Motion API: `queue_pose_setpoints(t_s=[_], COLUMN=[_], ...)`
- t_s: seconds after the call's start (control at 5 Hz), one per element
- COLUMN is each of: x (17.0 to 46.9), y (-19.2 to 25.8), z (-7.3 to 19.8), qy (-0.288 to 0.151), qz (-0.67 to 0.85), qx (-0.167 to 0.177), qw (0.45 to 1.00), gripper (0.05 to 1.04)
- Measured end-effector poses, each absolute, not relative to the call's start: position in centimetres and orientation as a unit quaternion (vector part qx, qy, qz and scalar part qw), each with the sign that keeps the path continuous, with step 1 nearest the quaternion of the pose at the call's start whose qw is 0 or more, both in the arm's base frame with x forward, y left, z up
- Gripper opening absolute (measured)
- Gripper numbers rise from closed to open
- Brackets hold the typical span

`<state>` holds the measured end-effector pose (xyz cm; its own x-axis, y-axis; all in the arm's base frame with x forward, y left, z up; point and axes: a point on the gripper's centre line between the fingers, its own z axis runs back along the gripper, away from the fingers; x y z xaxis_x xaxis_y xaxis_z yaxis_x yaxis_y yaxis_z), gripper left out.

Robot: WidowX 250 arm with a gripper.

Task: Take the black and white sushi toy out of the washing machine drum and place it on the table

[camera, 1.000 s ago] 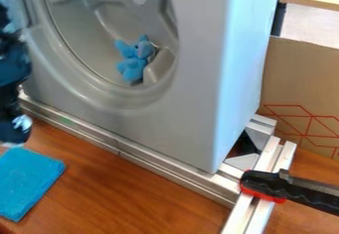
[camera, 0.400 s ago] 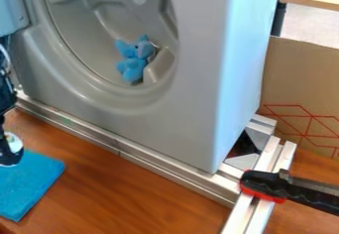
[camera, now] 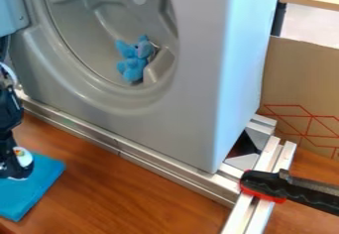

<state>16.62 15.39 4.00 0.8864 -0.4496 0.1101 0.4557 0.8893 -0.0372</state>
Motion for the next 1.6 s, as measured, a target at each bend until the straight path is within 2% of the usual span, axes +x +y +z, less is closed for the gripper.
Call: queue_pose_setpoints(t_s=[0.2, 0.8, 1.0, 1.2, 1.6], x=[18.6, 23.4, 24.3, 24.8, 25.2], y=[16.5, 17.6, 17.6, 18.4, 19.4], z=[3.8, 2.3, 1.4, 1.1, -0.9], qy=[-0.070, -0.094, -0.094, -0.078, -0.065], qz=[-0.215, -0.212, -0.215, -0.206, -0.190], qx=[-0.037, -0.046, -0.038, -0.010, -0.005], qw=[0.973, 0.972, 0.971, 0.975, 0.980], gripper=[0.528, 0.528, 0.528, 0.528, 0.528])
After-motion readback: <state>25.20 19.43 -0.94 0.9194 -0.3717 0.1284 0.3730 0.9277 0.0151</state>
